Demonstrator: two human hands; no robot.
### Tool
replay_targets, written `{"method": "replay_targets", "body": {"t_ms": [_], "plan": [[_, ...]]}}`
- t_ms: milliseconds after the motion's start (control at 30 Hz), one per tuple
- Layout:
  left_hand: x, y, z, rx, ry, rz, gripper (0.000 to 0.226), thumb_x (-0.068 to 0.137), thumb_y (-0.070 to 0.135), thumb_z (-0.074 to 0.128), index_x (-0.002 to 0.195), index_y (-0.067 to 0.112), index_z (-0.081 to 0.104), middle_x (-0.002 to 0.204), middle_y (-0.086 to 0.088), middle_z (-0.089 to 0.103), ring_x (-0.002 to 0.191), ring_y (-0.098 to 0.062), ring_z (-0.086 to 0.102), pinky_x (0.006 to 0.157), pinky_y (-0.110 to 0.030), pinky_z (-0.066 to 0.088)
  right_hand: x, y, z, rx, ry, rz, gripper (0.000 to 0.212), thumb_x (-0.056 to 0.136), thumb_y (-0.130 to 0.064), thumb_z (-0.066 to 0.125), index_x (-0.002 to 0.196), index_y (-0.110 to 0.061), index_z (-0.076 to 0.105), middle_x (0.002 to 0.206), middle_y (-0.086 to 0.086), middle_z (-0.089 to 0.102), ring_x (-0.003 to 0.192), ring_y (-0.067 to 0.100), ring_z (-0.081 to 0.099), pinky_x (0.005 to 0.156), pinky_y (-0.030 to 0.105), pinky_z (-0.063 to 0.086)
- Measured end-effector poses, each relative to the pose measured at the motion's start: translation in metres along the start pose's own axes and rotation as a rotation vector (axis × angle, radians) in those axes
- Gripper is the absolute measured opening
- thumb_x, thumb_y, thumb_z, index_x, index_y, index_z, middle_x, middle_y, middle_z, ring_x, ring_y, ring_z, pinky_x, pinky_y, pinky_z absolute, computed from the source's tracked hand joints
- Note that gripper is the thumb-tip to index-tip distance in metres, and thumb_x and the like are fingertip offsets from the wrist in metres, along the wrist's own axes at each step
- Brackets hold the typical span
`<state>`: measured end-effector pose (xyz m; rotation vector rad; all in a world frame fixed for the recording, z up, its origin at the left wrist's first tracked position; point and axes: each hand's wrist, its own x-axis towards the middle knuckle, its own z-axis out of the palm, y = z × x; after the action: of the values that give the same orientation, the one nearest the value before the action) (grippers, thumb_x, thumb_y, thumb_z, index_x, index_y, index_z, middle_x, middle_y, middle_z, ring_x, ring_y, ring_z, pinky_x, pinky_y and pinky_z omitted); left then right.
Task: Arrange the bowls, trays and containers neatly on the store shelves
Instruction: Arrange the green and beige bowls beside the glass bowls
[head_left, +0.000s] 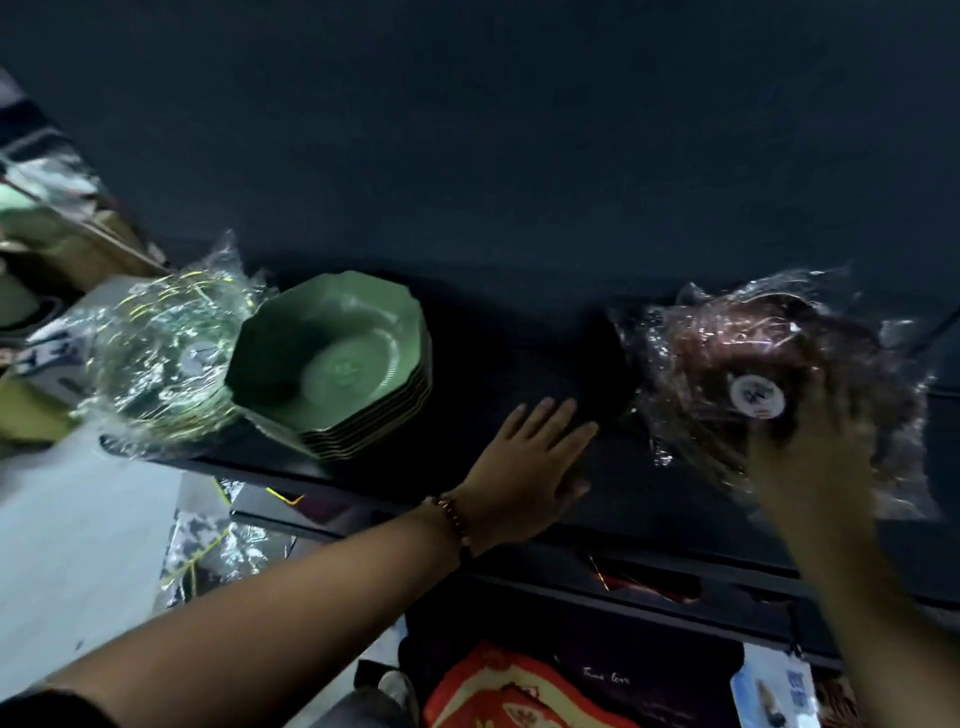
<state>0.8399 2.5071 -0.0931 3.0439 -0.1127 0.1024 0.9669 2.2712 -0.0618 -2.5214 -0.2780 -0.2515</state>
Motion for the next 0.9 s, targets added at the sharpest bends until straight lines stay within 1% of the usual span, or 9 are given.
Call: {"method": "replay_targets", "body": {"t_ms": [67, 100, 200, 267, 433, 667, 733, 833, 900], "plan": [[-0.031, -0.021, 0.001, 0.026, 0.004, -0.097, 0.066, 0.088, 0.05, 0.036, 0.147, 0.02, 0.036, 0.155, -0.012, 0.031, 0.142, -0.033, 0.028, 0.115, -0.047, 0.019, -0.029, -0.045, 0.014, 0.004, -0.081, -0.226, 0.062, 0.091, -0.03, 0.051, 0.145, -0.007, 0.031, 0.151, 0.021, 0.031, 0.14, 0.041, 0.023, 0.113, 0.054, 0.025], [-0.044, -0.031, 0.001, 0.033, -0.003, -0.146, 0.066, 0.087, 0.051, 0.036, 0.145, 0.019, 0.039, 0.153, -0.013, 0.034, 0.14, -0.033, 0.032, 0.113, -0.047, 0.023, -0.041, -0.064, 0.024, 0.004, -0.162, -0.289, 0.064, 0.091, -0.027, 0.055, 0.147, -0.008, 0.031, 0.154, 0.018, 0.028, 0.143, 0.037, 0.02, 0.115, 0.049, 0.021], [-0.07, -0.053, -0.003, 0.056, -0.032, -0.282, 0.066, 0.085, 0.05, 0.04, 0.14, 0.015, 0.046, 0.148, -0.015, 0.041, 0.135, -0.036, 0.041, 0.109, -0.05, 0.032, -0.066, -0.104, 0.06, 0.035, -0.37, -0.384, 0.068, 0.092, -0.027, 0.057, 0.151, -0.015, 0.025, 0.159, 0.006, 0.02, 0.148, 0.024, 0.009, 0.115, 0.031, 0.002], [-0.082, -0.065, -0.005, 0.089, -0.035, -0.346, 0.066, 0.086, 0.05, 0.04, 0.14, 0.013, 0.046, 0.148, -0.016, 0.041, 0.135, -0.038, 0.039, 0.108, -0.052, 0.034, -0.072, -0.12, 0.081, 0.028, -0.431, -0.429, 0.067, 0.094, -0.03, 0.052, 0.152, -0.016, 0.021, 0.16, 0.004, 0.016, 0.148, 0.023, 0.006, 0.115, 0.028, -0.004], [-0.107, -0.086, -0.011, 0.138, -0.062, -0.376, 0.068, 0.087, 0.051, 0.037, 0.141, 0.011, 0.045, 0.15, -0.017, 0.038, 0.136, -0.039, 0.037, 0.109, -0.054, 0.032, -0.084, -0.148, 0.108, -0.083, -0.599, -0.42, 0.067, 0.098, -0.034, 0.044, 0.154, -0.018, 0.01, 0.162, 0.004, 0.005, 0.148, 0.023, -0.002, 0.12, 0.035, -0.005], [-0.116, -0.115, -0.002, 0.079, -0.082, -0.226, 0.067, 0.088, 0.051, 0.038, 0.143, 0.012, 0.043, 0.149, -0.014, 0.04, 0.131, -0.037, 0.045, 0.097, -0.047, 0.044, -0.109, -0.163, 0.126, -0.135, -0.594, -0.287, 0.068, 0.098, -0.036, 0.043, 0.154, -0.021, 0.008, 0.161, 0.002, 0.008, 0.148, 0.021, 0.0, 0.12, 0.034, -0.003], [-0.115, -0.125, 0.002, 0.004, -0.078, -0.166, 0.068, 0.09, 0.051, 0.038, 0.147, 0.014, 0.036, 0.155, -0.011, 0.031, 0.138, -0.033, 0.036, 0.099, -0.046, 0.042, -0.118, -0.167, 0.133, -0.167, -0.573, -0.23, 0.069, 0.097, -0.036, 0.044, 0.154, -0.021, 0.007, 0.161, 0.002, 0.01, 0.148, 0.021, 0.001, 0.12, 0.034, -0.002], [-0.116, -0.145, 0.006, -0.053, -0.082, -0.043, 0.07, 0.095, 0.05, 0.036, 0.154, 0.021, 0.011, 0.162, -0.001, -0.001, 0.149, -0.021, -0.002, 0.112, -0.042, 0.026, -0.137, -0.182, 0.145, -0.224, -0.511, -0.127, 0.069, 0.097, -0.034, 0.043, 0.154, -0.021, 0.006, 0.161, 0.002, 0.011, 0.148, 0.023, 0.002, 0.12, 0.036, -0.001], [-0.123, -0.156, -0.002, -0.071, -0.098, 0.066, 0.07, 0.097, 0.049, 0.035, 0.154, 0.022, 0.005, 0.162, 0.0, -0.009, 0.148, -0.019, -0.01, 0.115, -0.039, 0.018, -0.151, -0.198, 0.153, -0.216, -0.483, -0.059, 0.071, 0.096, -0.028, 0.044, 0.154, -0.02, 0.004, 0.161, 0.003, 0.01, 0.148, 0.024, 0.001, 0.12, 0.035, -0.003]]}}
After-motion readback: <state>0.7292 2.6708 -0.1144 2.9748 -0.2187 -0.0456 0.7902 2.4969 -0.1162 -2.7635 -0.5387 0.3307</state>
